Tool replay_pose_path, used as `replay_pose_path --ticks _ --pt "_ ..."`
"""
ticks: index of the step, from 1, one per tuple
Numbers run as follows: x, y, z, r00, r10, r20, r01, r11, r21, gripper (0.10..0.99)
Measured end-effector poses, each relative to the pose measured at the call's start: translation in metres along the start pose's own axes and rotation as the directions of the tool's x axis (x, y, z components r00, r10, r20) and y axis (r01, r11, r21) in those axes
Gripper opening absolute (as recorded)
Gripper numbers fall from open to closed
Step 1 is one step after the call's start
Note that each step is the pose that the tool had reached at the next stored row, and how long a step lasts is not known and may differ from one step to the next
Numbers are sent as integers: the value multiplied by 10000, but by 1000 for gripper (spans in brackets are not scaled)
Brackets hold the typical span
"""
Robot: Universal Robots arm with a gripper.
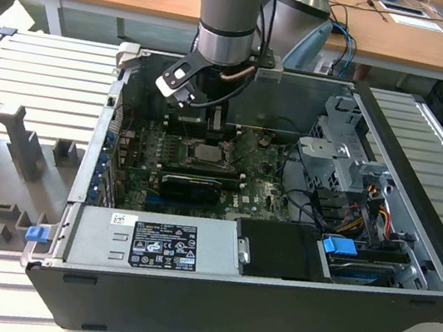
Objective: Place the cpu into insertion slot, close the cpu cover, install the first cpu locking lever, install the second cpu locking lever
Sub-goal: 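Close the cpu cover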
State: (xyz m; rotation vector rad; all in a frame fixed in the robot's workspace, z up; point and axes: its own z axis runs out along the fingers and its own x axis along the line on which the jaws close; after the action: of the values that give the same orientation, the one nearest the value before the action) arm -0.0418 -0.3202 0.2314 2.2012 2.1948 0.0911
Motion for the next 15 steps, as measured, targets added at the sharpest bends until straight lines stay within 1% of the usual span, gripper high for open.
replay_pose_path --ticks 2,4,8,12,15 --pt "2 2 -33 10000 1 7 -1 10000 5 106" --pt "4 5 -90 10000 0 25 0 10000 4 106" --pt "7 10 -167 10000 -2 55 2 10000 4 106" --pt "13 14 -220 10000 -4 80 4 10000 5 106" --pt "15 16 -250 10000 -4 81 4 10000 4 106"
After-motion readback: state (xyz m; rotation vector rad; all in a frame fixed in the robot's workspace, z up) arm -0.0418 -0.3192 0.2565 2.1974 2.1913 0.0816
